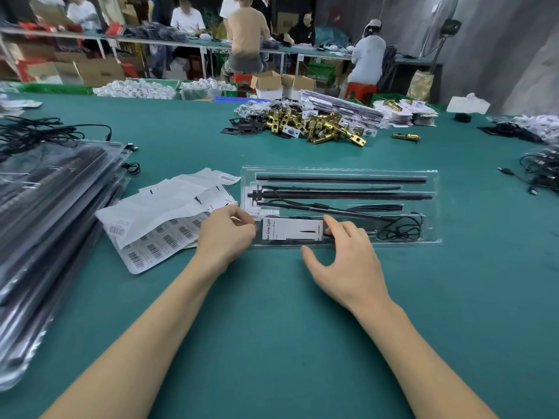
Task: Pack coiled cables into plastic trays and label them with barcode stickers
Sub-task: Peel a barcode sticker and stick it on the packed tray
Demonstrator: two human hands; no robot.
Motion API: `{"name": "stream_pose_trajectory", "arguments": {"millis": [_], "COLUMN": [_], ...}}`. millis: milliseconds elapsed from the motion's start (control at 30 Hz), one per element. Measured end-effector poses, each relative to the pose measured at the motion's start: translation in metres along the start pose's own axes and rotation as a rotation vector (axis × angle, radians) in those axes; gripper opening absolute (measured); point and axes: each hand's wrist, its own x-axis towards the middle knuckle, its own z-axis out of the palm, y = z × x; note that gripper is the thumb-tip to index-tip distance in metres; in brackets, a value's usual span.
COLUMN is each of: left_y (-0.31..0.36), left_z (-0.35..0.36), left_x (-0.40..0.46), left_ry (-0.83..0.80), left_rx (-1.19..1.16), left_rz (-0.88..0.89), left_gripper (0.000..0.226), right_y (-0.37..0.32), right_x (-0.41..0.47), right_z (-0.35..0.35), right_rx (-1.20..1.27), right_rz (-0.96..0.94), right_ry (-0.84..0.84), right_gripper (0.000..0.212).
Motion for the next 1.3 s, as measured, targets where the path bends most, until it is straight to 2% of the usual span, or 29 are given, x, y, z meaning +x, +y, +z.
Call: {"name": "stream_pose_trajectory", "arguments": {"millis": [167, 267, 333, 567, 767, 1100, 1200, 1300], "left_y": [0.002, 0.008, 0.015, 0.024, 0.026, 0.027, 0.024, 0.022], "left_z": [0.001, -0.008, -0.016, -0.018, -0.021, -0.021, -0.022, -0.029], "left_x": [-0.002, -0.004, -0.004, -0.010, -0.011, -0.020, -0.023, -0.024], "left_ry": [0.006, -0.118, -0.184, -0.323, -0.370, -0.391, -0.414, -0.502], "left_rx": [0.016, -0.066, -0.154, -0.324, -0.388, -0.338, -0.332, -0.380], "left_rz": [0.035, 0.037, -0.014, -0.301, -0.389, -0.354, -0.345, -0.361], "left_gripper": [0.010, 0.014, 0.020, 0.020, 0.014, 0.016, 0.015, 0.009], "right_y": [0.002, 0.004, 0.004, 0.004, 0.005, -0.013, -0.020, -0.027], "right_x": [0.001, 0.001, 0.002, 0.002, 0.004, -0.002, -0.004, -0.005], "right_z": [-0.001, -0.003, -0.005, -0.006, -0.005, 0.000, 0.002, 0.006], "right_rx": [0.036, 0.060, 0.047, -0.112, -0.149, -0.006, -0.012, -0.017], "right_rz": [0.011, 0.008, -0.017, -0.119, -0.182, -0.558, -0.606, -0.627], "right_ry": [0.008, 0.030, 0.059, 0.093, 0.170, 0.232, 0.222, 0.242], "right_gripper": [0.062, 0.061, 0.057, 0.042, 0.035, 0.015, 0.015, 0.017]}}
